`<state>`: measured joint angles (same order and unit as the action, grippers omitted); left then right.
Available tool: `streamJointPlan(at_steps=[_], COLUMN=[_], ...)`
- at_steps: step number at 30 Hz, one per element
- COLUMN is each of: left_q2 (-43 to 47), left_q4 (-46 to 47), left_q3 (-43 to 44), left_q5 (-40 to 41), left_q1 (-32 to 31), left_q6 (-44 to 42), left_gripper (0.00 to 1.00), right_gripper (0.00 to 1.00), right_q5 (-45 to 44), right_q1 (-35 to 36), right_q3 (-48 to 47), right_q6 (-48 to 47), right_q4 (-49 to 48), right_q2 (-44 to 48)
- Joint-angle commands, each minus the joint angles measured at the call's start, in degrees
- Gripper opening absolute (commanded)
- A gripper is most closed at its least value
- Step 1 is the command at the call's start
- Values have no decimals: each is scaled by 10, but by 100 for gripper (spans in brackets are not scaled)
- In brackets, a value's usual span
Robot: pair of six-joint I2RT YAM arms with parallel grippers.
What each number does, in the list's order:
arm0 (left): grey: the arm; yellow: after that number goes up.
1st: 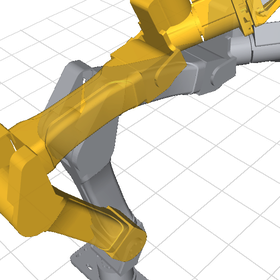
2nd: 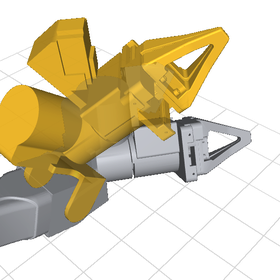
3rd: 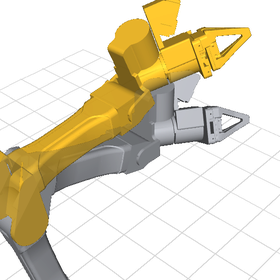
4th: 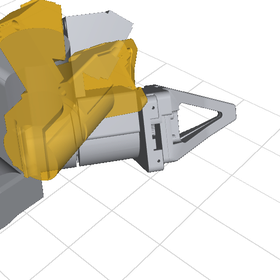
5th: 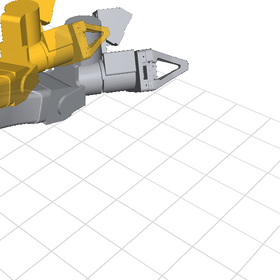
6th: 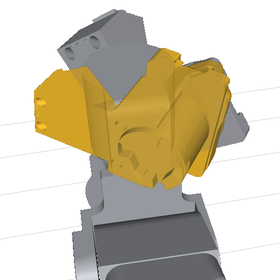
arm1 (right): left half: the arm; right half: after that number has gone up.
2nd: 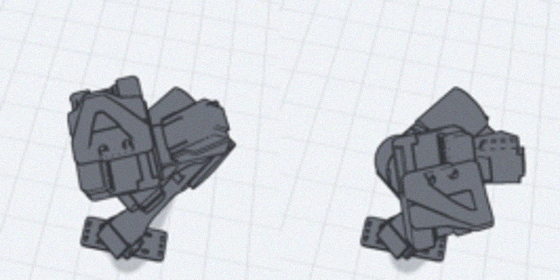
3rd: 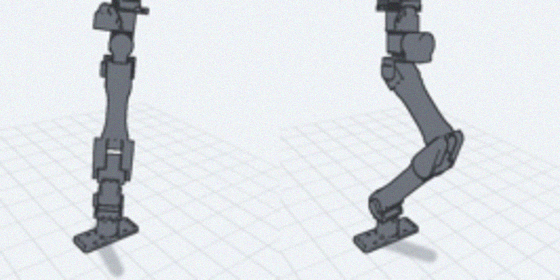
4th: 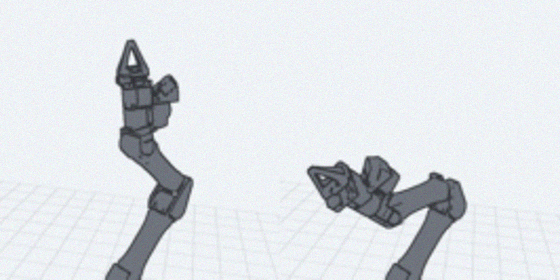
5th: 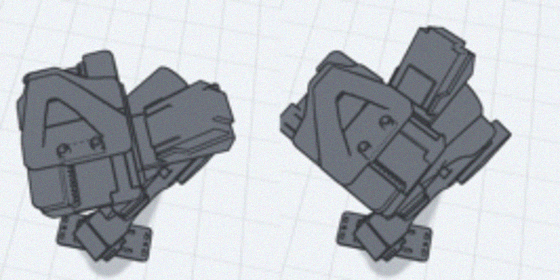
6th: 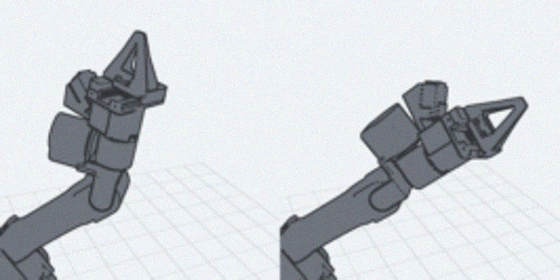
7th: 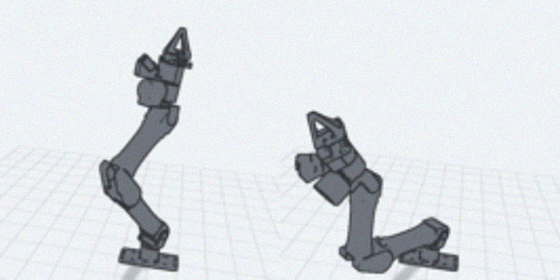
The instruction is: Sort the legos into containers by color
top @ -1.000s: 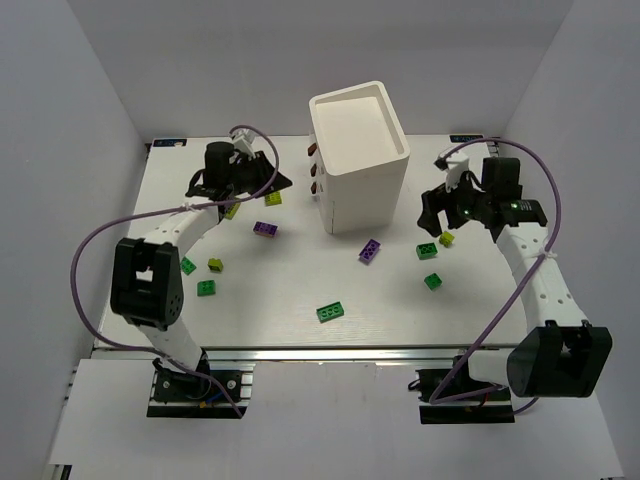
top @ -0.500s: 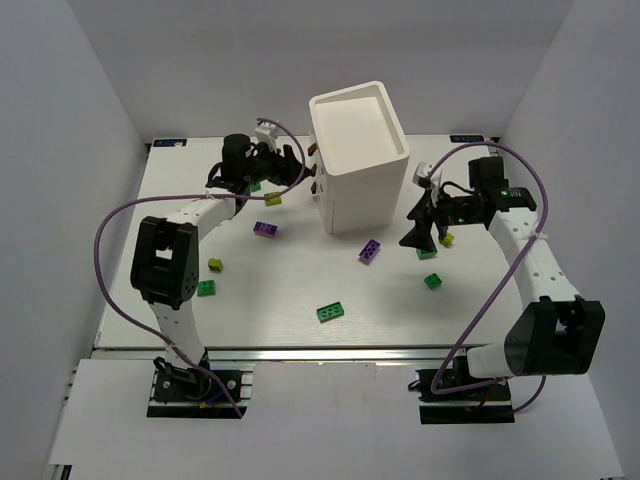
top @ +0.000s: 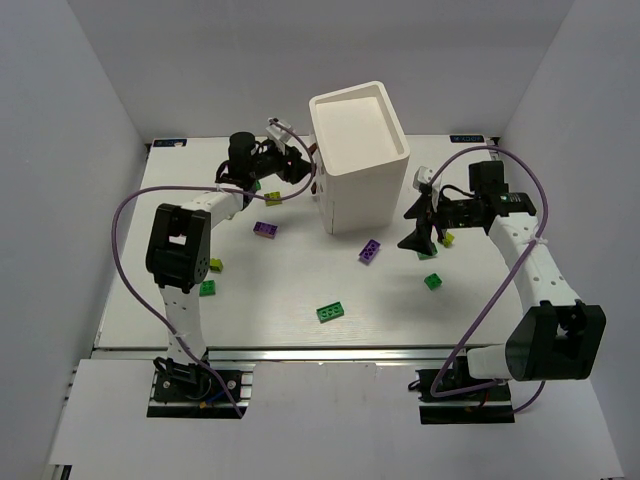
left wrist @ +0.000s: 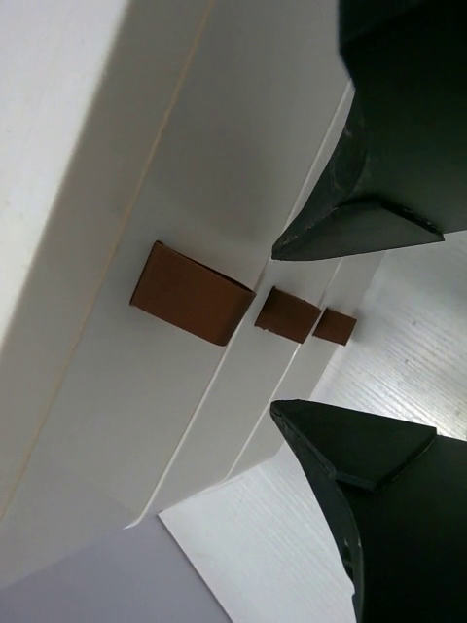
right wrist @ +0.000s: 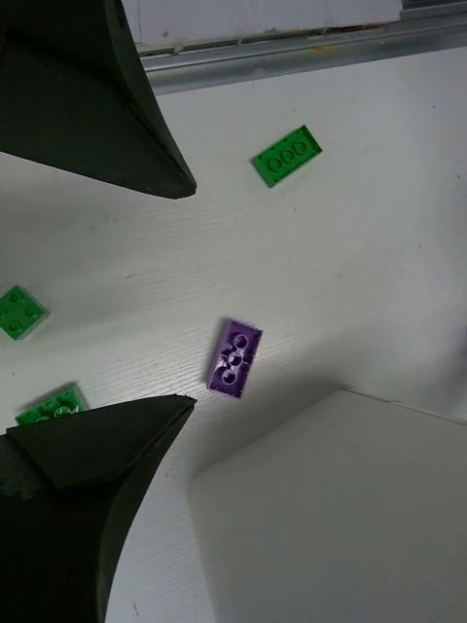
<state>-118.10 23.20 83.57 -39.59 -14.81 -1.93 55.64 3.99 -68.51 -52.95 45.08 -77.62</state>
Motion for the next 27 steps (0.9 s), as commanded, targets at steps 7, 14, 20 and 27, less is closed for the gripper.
streamJointPlan(at_steps=[7,14,20,27], left_q2=[6,14,-3,-16], left_q4=[17,39,32,37], left_q3=[48,42,70,95], left_q5=[-6,-37,-48,-56], left_q1=[-1,-1,-1,-1], left_q6=[-34,7,12,50], left_gripper=[63,61,56,33], right_gripper=[87,86,86,86], right_q5=[10,4,3,2], right_q1=[0,1,-2,0], right_q3=[18,22,25,28], right_q6=[2,1,0,-2], right_q4=[-23,-30,-35,-36], right_q2=[21,19,18,14])
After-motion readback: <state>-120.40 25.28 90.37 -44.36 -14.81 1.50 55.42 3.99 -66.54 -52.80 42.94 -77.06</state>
